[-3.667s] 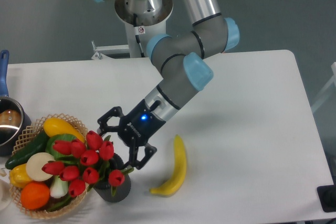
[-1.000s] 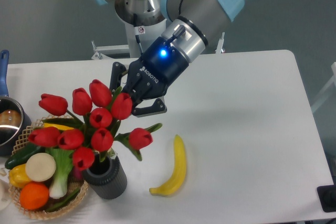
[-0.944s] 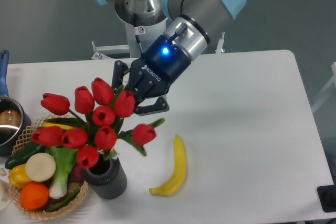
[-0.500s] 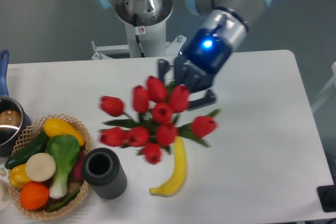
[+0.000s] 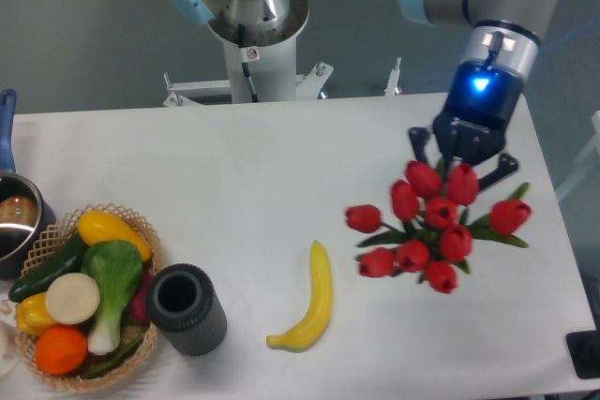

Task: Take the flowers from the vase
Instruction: 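Carry the held tulips away from the vase, past the banana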

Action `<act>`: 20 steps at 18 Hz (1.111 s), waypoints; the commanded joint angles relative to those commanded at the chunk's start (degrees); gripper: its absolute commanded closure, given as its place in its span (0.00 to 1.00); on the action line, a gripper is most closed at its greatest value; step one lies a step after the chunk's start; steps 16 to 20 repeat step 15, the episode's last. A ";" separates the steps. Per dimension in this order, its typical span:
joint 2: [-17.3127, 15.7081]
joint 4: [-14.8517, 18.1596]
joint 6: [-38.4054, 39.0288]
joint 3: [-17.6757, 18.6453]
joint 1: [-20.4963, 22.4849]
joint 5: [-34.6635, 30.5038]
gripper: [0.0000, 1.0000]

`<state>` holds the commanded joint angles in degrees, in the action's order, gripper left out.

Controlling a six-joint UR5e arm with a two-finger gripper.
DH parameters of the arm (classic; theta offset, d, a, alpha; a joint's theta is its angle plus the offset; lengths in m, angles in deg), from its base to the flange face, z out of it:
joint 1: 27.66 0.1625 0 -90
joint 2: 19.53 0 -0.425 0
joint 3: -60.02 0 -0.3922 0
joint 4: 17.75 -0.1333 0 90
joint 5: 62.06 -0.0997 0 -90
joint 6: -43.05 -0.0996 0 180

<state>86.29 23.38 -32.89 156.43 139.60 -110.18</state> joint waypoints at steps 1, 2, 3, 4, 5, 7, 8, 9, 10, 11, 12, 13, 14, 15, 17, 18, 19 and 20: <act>-0.09 0.35 0.00 0.44 0.26 -3.61 1.00; -0.17 0.53 0.00 0.36 0.27 -6.51 1.00; -0.09 0.88 0.09 0.36 0.18 -9.15 1.00; 0.09 1.23 0.35 0.01 0.00 -11.79 1.00; 0.17 1.76 0.44 -0.26 -0.09 -14.60 1.00; 0.52 2.29 0.79 -1.13 -0.44 -18.83 1.00; 0.96 2.72 1.31 -1.84 -0.79 -19.98 1.00; 1.14 3.77 2.01 -2.28 -1.22 -21.47 1.00; 1.23 5.61 2.63 -3.50 -1.75 -24.01 1.00; 1.32 8.50 2.90 -4.82 -2.71 -26.64 1.00; 1.58 12.01 2.90 -6.48 -3.85 -28.84 1.00; 2.10 15.70 2.90 -7.89 -4.82 -30.95 1.00; 2.37 18.52 2.90 -8.86 -5.09 -32.89 1.00; 2.98 19.77 2.90 -9.48 -5.44 -34.56 1.00; 2.98 19.77 2.90 -9.48 -5.44 -34.56 1.00; 2.98 19.77 2.90 -9.48 -5.44 -34.56 1.00; 2.98 19.77 2.90 -9.48 -5.44 -34.56 1.00; 2.98 19.77 2.90 -9.48 -5.44 -34.56 1.00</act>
